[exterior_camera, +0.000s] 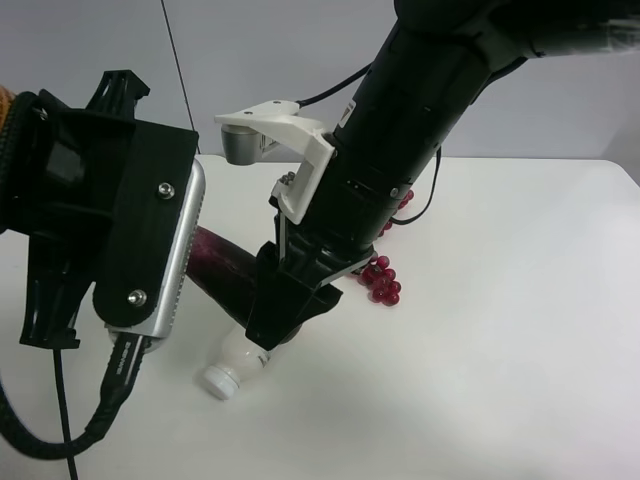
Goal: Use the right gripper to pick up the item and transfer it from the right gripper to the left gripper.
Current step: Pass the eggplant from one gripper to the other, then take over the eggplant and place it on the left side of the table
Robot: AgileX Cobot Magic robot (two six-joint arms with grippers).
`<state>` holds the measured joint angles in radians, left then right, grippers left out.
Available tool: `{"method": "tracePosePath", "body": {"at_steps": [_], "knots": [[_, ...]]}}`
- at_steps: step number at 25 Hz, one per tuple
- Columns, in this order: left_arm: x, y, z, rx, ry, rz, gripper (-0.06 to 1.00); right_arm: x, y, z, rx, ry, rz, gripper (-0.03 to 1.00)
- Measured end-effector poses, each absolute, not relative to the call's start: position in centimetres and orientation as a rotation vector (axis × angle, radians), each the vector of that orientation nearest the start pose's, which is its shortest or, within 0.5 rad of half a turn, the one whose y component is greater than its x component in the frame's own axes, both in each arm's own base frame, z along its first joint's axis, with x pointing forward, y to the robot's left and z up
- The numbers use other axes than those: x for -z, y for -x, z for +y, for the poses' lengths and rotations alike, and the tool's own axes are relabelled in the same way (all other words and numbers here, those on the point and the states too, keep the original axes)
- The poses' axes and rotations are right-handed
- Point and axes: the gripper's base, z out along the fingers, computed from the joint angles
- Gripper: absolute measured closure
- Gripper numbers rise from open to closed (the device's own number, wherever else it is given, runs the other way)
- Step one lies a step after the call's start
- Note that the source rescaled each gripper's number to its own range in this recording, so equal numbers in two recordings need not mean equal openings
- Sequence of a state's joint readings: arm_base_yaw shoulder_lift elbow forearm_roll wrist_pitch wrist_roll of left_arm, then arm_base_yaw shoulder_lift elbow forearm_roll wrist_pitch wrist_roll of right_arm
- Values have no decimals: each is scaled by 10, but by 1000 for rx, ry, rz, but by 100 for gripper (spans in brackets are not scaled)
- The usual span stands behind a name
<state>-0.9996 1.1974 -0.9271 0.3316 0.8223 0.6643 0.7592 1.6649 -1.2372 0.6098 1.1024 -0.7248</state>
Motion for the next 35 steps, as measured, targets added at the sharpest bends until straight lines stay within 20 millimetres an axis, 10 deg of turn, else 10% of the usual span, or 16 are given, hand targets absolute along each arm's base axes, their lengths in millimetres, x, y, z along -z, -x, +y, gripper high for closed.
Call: {"method": "tracePosePath", "body": {"at_steps": [10,15,18,35], "knots": [[-303,-144,-184,-280,-2021,1518,87,-261,-204,258,-839,1687,2370,96],[-303,-144,-186,-266,-2009,1509,94,-261,-204,258,-841,1676,2368,15],[-303,-144,-186,-266,-2009,1508,94,-261,-204,258,-841,1675,2369,1],[-304,-144,-186,-264,-2006,1505,94,-337,-202,235,-581,1600,2317,-2]]}}
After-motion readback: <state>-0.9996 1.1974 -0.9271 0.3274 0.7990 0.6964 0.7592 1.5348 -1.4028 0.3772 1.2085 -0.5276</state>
